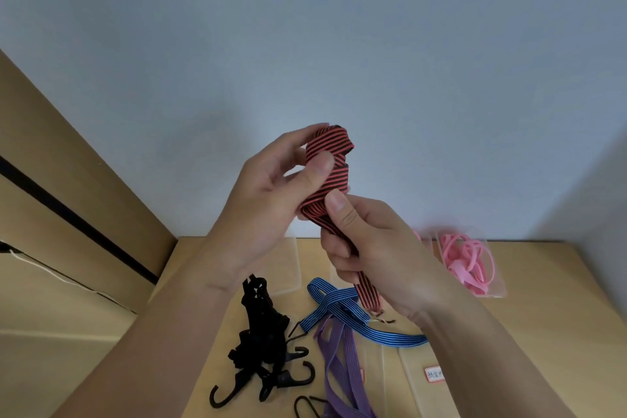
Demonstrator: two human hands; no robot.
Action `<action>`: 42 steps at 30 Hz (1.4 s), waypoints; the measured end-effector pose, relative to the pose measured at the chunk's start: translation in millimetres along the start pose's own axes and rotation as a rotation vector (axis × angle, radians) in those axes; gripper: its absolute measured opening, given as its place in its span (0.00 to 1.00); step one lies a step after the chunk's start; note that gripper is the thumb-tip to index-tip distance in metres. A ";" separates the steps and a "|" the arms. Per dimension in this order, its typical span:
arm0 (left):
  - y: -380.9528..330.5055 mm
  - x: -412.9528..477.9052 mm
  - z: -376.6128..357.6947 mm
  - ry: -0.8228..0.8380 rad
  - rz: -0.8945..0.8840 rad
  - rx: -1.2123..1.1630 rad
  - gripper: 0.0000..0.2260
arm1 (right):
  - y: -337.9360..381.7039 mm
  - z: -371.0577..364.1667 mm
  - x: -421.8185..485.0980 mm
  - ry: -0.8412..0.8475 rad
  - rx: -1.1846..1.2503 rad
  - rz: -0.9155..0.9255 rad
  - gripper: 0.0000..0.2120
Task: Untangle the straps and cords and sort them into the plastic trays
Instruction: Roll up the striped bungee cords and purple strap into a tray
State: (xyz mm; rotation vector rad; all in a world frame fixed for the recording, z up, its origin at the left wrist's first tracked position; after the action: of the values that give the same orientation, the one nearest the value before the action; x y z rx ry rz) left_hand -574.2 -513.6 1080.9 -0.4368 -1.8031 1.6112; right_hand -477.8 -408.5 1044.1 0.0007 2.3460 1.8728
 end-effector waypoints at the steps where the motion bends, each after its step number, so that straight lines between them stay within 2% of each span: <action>1: -0.7 -1.4 -0.4 0.051 0.049 -0.153 0.14 | 0.9 -1.0 -1.1 0.025 0.011 0.017 0.25; 4: -3.4 -6.9 -5.2 0.211 0.154 -0.411 0.17 | 2.6 -5.8 -3.7 0.079 0.065 0.048 0.21; 7: -2.1 -6.4 -5.1 0.259 0.138 -0.363 0.17 | 1.7 -5.6 -4.8 0.037 0.082 0.036 0.21; 9: -2.4 -3.6 -2.1 0.246 0.087 -0.217 0.14 | 2.0 -3.9 -6.1 -0.029 0.071 0.014 0.19; 11: -4.6 -2.3 0.5 0.239 0.009 0.041 0.13 | 3.4 -2.8 -7.3 -0.075 0.084 -0.008 0.16; 15: -9.7 -7.3 0.3 0.178 -0.150 0.578 0.21 | 7.2 -2.0 -7.8 -0.121 0.168 -0.048 0.20; 17: -12.1 -12.2 -1.7 0.146 -0.165 0.741 0.25 | 6.8 -2.3 -6.3 -0.152 0.149 -0.032 0.23; 19: -15.7 -15.2 -1.8 0.111 -0.187 0.820 0.25 | 6.2 -1.2 -5.3 -0.188 0.088 0.020 0.23; 20: -17.7 -16.3 -0.9 0.103 -0.176 0.780 0.23 | 6.3 0.4 -5.3 -0.205 0.047 0.052 0.20; 22: -21.0 -17.8 2.0 0.114 -0.098 0.566 0.19 | 8.2 5.8 -6.4 -0.221 -0.049 0.110 0.10; 24: -25.4 -17.9 5.1 0.135 0.010 0.353 0.14 | 10.8 11.1 -7.9 -0.214 -0.175 0.152 0.05; 28: -27.0 -18.4 12.5 0.124 0.172 0.010 0.13 | 14.2 13.7 -10.5 -0.188 -0.286 0.200 0.04; 33: -27.5 -19.6 16.1 0.139 0.319 -0.193 0.19 | 13.8 13.0 -13.2 -0.224 -0.348 0.270 0.02; 37: -28.0 -19.5 11.5 0.100 0.376 -0.213 0.20 | 10.3 9.7 -14.1 -0.248 -0.424 0.320 0.04; 42: -21.2 -21.6 4.5 -0.032 0.295 0.040 0.15 | 11.0 7.6 -15.1 -0.308 -0.420 0.337 0.05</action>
State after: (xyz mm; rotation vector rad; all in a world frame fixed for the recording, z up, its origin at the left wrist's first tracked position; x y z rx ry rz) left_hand -557.8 -534.7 1095.8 -0.6889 -1.7906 1.8580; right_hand -462.9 -399.9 1054.9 0.6259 1.8026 2.2877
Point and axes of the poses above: each hand's wrist, its own x-axis towards the middle knuckle, its own z-axis out of the back of the hand, y = z × x, the point moved 2 cm from there along x, towards the middle knuckle, and after that the axes turned 6 degrees about -z, right-handed, at the moved point
